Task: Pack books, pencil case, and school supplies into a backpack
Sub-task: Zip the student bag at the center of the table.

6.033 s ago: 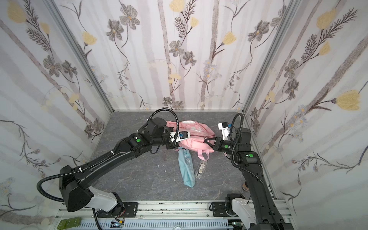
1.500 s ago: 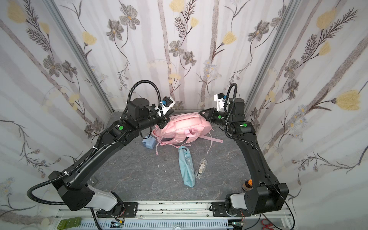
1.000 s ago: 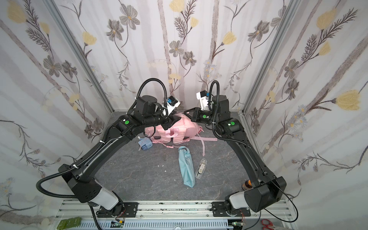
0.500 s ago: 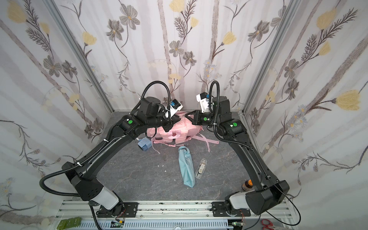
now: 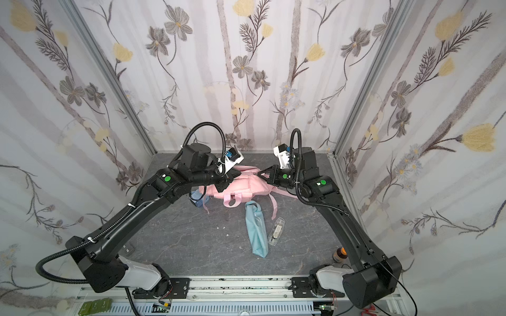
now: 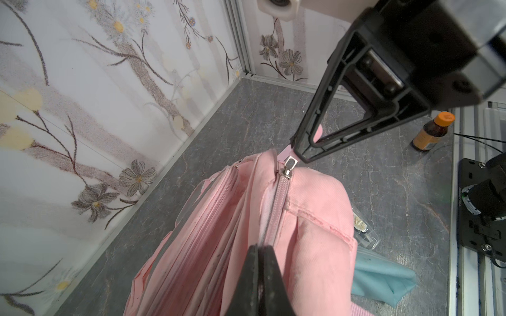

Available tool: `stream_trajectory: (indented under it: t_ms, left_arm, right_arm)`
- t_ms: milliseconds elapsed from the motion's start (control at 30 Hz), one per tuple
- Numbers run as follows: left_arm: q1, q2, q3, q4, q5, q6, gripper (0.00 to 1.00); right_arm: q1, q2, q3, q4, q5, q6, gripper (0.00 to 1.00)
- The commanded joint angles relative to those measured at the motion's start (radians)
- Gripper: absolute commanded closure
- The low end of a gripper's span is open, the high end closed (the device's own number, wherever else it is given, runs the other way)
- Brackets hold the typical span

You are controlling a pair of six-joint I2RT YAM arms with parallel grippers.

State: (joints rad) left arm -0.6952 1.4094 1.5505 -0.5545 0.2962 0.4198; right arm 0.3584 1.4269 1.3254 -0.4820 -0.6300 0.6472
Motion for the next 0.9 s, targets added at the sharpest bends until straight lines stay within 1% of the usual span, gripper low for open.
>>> stream_trajectory:
  t_ms: [0, 133, 233, 300, 400, 500, 600, 700, 767, 867]
  left_arm:
    - [0.019, -0.055, -0.041, 0.0, -0.051, 0.045, 1.0]
    - [0.023, -0.097, -0.09, 0.016, -0.051, 0.043, 1.0]
    - [0.025, -0.108, -0.118, 0.03, -0.072, 0.04, 1.0]
    - [0.031, -0.108, -0.117, 0.053, -0.105, 0.029, 1.0]
    - [0.036, -0.097, -0.104, 0.105, -0.175, -0.006, 1.0]
    - [0.04, -0.063, -0.034, 0.136, -0.264, -0.053, 1.0]
    - [0.039, -0.005, 0.048, 0.141, -0.358, -0.091, 1.0]
    - [0.04, 0.056, 0.131, 0.142, -0.429, -0.105, 1.0]
    - [0.04, 0.097, 0.184, 0.14, -0.447, -0.105, 1.0]
    - [0.039, 0.17, 0.27, 0.136, -0.469, -0.121, 1.0]
  right_arm:
    - [-0.025, 0.013, 0.013, -0.064, 0.264, 0.037, 1.0]
    - [-0.028, 0.059, 0.065, -0.097, 0.285, 0.025, 1.0]
    - [-0.021, 0.095, 0.111, -0.141, 0.29, 0.01, 1.0]
    - [-0.022, 0.107, 0.125, -0.188, 0.309, -0.016, 1.0]
    - [-0.034, 0.081, 0.084, -0.188, 0.334, -0.025, 1.0]
    - [-0.036, 0.062, 0.082, -0.175, 0.32, -0.023, 1.0]
    - [-0.018, 0.045, 0.11, -0.124, 0.294, -0.016, 1.0]
    - [0.002, 0.031, 0.138, 0.024, 0.239, 0.003, 1.0]
    - [0.007, 0.054, 0.164, 0.128, 0.209, 0.027, 1.0]
    - [0.019, 0.16, 0.299, 0.185, 0.166, 0.01, 1.0]
